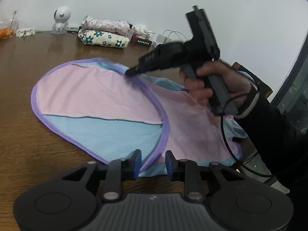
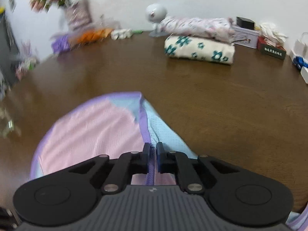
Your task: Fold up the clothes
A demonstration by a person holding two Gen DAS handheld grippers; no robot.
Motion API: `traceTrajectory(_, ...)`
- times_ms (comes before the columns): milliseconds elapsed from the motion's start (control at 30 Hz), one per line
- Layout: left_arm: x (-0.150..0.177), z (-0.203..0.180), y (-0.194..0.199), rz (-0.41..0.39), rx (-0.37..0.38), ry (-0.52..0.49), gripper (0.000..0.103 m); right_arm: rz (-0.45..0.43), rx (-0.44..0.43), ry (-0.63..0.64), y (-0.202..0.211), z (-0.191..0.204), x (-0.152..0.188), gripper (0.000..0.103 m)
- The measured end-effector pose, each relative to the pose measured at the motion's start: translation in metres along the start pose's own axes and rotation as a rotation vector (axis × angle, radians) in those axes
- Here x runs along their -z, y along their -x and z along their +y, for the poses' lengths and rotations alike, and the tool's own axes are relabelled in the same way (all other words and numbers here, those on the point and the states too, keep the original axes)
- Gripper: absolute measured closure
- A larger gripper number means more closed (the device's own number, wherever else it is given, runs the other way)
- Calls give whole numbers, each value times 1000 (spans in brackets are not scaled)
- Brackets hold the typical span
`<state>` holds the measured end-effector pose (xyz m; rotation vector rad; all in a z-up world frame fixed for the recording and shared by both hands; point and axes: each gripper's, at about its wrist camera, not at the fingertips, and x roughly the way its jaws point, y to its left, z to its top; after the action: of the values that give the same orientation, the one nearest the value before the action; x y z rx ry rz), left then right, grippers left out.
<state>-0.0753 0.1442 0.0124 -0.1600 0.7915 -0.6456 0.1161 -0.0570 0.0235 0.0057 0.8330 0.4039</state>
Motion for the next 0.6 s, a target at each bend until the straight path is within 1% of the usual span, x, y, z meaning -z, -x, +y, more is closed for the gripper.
traceTrajectory(67, -2, 3, -1, 7, 1, 12, 86, -24, 10, -37, 1, -8, -10, 97)
traceTrajectory(133, -3, 5, -2, 12, 9, 21, 87, -39, 26, -67, -2, -17, -21, 98)
traceTrajectory(267, -5, 7, -4, 17, 11, 33, 88, -12, 81, -87, -25, -27, -31, 97)
traceTrajectory(300, -5, 7, -4, 16, 5, 37, 92, 11, 81, -83, -33, -28, -30, 96)
traceTrajectory(333, -6, 8, -5, 16, -4, 44, 94, 4, 86, -72, -34, -28, -28, 95)
traceTrajectory(367, -6, 9, -5, 16, -13, 47, 99, -4, 92, -61, -35, -27, -26, 88)
traceTrajectory(400, -7, 8, -5, 15, -25, 41, 101, -29, 100, -52, -23, -28, -24, 82)
traceTrajectory(433, -8, 8, -4, 14, -37, 34, 101, -53, 109, -43, -12, -28, -22, 80)
traceTrajectory(467, -8, 8, -4, 13, -52, 26, 101, -79, 116, -33, 0, -29, -20, 72)
traceTrajectory(500, -9, 8, -2, 12, -72, 15, 102, -121, 109, -9, 23, -32, -14, 65)
traceTrajectory(567, -11, 14, -1, 12, -85, 24, 102, -166, 86, 20, 62, -36, 4, 63)
traceTrajectory(600, -12, 18, 0, 13, -84, 34, 101, -164, 63, 41, 81, -36, 18, 63)
